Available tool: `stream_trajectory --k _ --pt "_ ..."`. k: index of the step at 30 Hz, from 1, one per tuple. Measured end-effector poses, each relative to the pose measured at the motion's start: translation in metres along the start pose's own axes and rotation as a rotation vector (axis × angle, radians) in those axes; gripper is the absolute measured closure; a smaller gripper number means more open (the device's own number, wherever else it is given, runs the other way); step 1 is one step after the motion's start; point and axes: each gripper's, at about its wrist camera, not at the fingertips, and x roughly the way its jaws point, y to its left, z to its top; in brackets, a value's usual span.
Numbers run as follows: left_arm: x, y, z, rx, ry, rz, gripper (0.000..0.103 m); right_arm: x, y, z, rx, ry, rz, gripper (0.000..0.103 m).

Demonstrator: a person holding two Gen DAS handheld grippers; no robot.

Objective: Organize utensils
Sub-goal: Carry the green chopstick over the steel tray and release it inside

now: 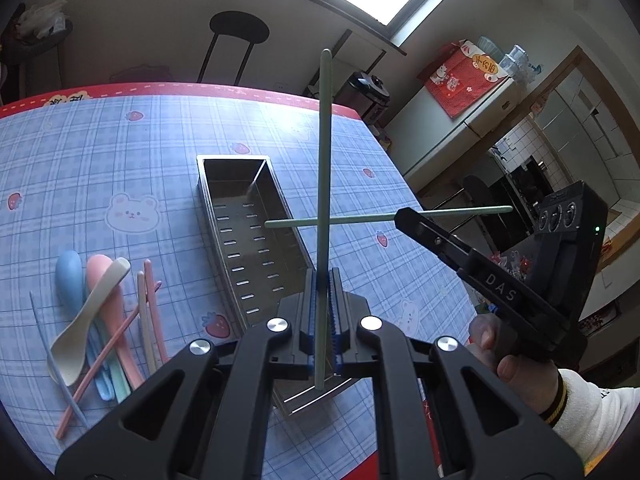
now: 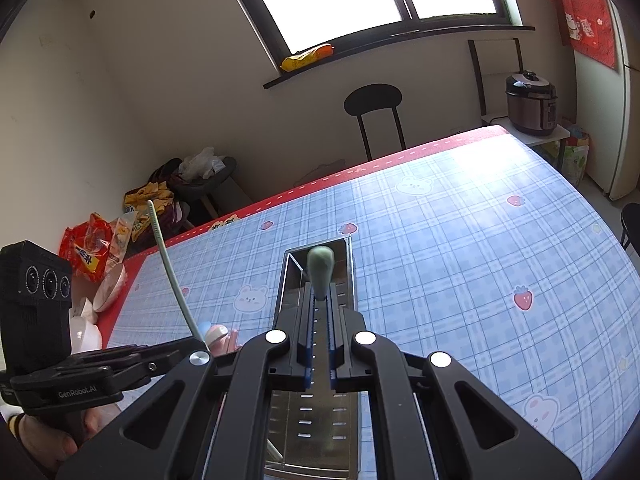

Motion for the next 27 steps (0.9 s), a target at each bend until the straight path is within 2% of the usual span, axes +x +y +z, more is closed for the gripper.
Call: stream_trajectory --k 7,20,27 --pt "0.03 0.011 0.004 -0.007 0.056 0.037 0.093 0.022 0.001 0.007 -0.026 -0.011 -0.032 0.097" --pt "0.069 0.035 0.016 -0.034 0.123 0.071 0.093 0.068 0.018 0.028 -0.16 -0.018 -0.136 0.097" --pt "0.084 0.04 0.016 -0.031 0.16 0.085 0.093 0.083 0.025 0.018 -0.224 0.043 -0.162 0.097"
